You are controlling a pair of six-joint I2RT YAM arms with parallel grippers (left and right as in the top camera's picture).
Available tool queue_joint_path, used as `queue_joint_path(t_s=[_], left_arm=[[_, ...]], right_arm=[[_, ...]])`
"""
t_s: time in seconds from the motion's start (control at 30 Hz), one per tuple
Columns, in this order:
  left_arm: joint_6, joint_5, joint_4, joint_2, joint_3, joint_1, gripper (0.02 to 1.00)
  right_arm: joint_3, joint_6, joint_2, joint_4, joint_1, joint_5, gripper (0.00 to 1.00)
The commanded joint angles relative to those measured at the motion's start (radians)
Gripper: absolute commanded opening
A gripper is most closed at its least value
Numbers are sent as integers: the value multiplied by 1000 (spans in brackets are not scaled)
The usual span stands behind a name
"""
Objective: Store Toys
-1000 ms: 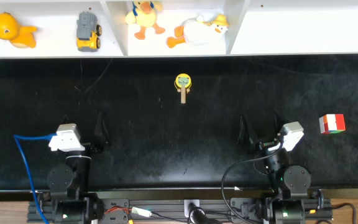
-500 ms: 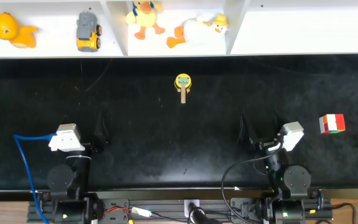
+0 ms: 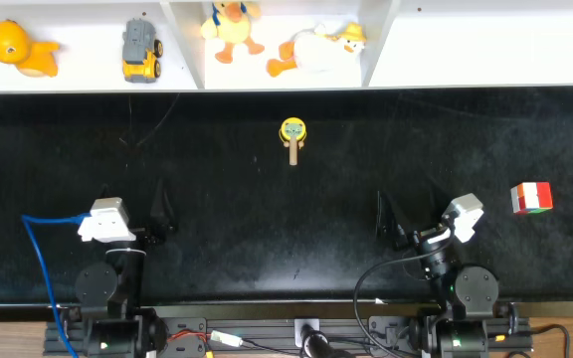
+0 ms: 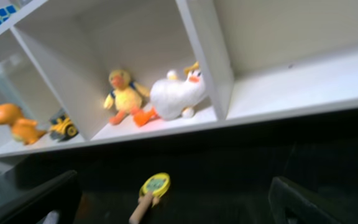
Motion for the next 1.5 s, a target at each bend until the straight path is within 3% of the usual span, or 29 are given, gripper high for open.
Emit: queue_joint_path(t_s=[0.03, 0.2, 0.47, 0.53, 0.67, 0.77, 1.03, 1.5], left_arm=[[-7, 10, 2, -13, -6, 10, 998], [-7, 10, 2, -13, -6, 9, 998], [-7, 10, 2, -13, -6, 9, 998], [-7, 10, 2, -13, -6, 10, 998], [-7, 10, 2, -13, -6, 10, 998], [-7, 10, 2, -13, -6, 9, 998], [-7, 10, 2, -13, -6, 9, 998], [-7, 10, 2, -13, -6, 9, 998]], right_arm=[[31, 46, 23, -58, 8, -32, 998], [206, 6, 161, -142, 10, -61, 998], [705, -214, 609, -511, 32, -112, 998], [827, -271, 714, -616, 67, -100, 1000], [1067, -322, 931, -816, 203, 24, 998], [1206, -320, 1078, -925, 331, 128, 998], [1430, -216, 1421, -1039, 568, 236, 998], [1457, 1, 1785, -957, 573, 260, 1000]])
